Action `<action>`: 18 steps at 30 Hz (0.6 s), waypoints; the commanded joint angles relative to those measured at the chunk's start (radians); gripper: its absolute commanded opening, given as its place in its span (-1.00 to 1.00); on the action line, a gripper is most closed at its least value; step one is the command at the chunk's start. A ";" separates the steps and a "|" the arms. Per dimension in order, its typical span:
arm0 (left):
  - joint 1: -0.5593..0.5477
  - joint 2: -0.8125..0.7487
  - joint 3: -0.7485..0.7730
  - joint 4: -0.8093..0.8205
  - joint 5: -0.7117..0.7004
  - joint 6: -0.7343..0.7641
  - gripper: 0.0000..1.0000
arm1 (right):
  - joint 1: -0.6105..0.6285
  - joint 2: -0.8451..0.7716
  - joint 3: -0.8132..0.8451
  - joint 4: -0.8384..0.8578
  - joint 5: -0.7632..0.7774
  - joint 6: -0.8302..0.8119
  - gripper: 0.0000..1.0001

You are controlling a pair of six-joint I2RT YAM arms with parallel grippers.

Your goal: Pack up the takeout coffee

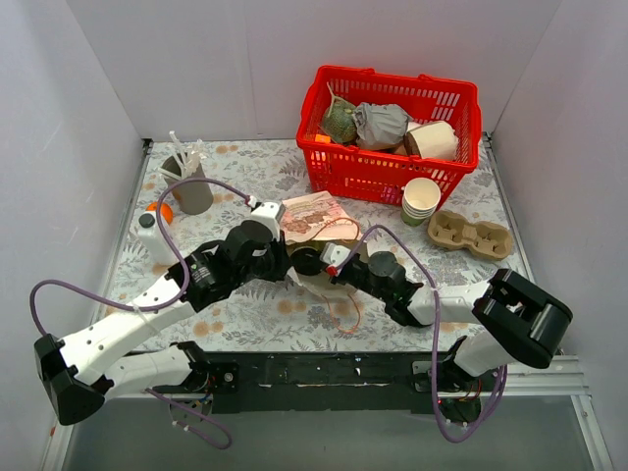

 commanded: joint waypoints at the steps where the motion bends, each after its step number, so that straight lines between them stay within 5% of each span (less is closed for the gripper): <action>1: 0.000 0.047 0.063 0.064 -0.076 0.071 -0.85 | 0.054 -0.037 -0.009 -0.054 0.088 -0.006 -0.97; 3: 0.000 0.077 0.070 0.066 -0.045 0.092 -1.00 | 0.059 -0.028 -0.016 -0.008 0.103 0.006 -0.97; 10: 0.000 0.012 -0.041 0.104 0.083 0.135 -1.00 | 0.059 0.014 0.037 0.054 0.086 -0.090 -0.97; 14: 0.002 -0.060 -0.081 0.141 0.156 0.206 -1.00 | 0.056 0.011 0.092 -0.145 -0.056 -0.395 -0.97; 15: 0.002 -0.068 -0.081 0.144 0.167 0.223 -1.00 | 0.048 0.009 0.126 -0.345 -0.084 -0.458 -0.97; 18: 0.003 -0.068 -0.057 0.129 0.189 0.270 -1.00 | 0.037 0.035 0.227 -0.579 -0.034 -0.678 -0.97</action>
